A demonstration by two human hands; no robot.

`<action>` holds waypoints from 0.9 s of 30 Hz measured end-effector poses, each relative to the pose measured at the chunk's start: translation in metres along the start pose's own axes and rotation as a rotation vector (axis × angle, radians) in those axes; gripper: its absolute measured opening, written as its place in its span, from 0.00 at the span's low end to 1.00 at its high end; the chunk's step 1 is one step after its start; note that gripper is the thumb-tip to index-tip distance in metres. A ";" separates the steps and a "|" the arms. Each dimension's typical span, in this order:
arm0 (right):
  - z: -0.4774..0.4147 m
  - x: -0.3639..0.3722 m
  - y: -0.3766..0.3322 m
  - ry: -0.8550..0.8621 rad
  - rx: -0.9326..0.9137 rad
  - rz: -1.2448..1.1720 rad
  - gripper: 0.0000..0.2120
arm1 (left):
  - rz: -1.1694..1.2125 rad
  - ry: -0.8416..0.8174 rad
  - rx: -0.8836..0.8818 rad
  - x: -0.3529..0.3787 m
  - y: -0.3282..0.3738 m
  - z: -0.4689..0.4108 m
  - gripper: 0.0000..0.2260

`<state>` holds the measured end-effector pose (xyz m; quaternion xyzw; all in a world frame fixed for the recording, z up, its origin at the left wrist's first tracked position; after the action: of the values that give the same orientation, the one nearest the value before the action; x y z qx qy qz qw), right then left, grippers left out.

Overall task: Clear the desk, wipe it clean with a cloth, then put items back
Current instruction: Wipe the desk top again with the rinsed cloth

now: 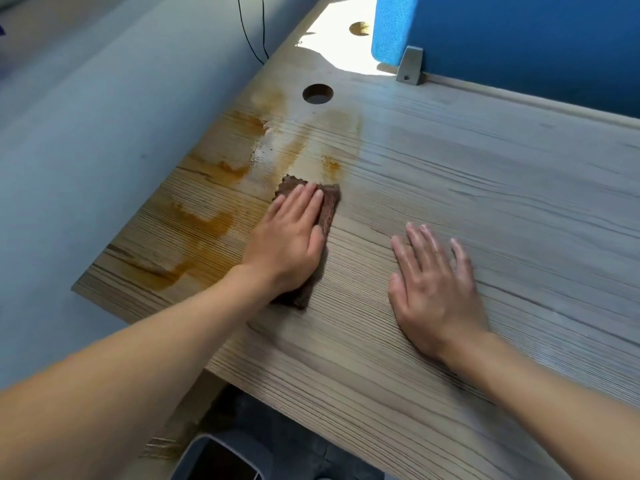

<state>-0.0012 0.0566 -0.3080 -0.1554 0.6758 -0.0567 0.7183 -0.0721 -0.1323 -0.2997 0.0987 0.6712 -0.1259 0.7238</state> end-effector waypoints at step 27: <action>-0.053 -0.030 0.027 0.057 -0.010 -0.035 0.26 | -0.030 0.017 0.355 -0.001 0.056 0.020 0.28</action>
<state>-0.0599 0.0828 -0.2895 -0.1689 0.6936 -0.0703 0.6968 -0.0356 -0.0855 -0.2988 0.2160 0.6458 -0.2523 0.6875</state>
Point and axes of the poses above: each hand's wrist, its own z-axis away from the middle knuckle, its own x-axis out of the palm, y = z × x, the point moved 9 cm from there along -z, towards the middle knuckle, and after that the axes turned 9 degrees about -z, right-handed, at the moved point
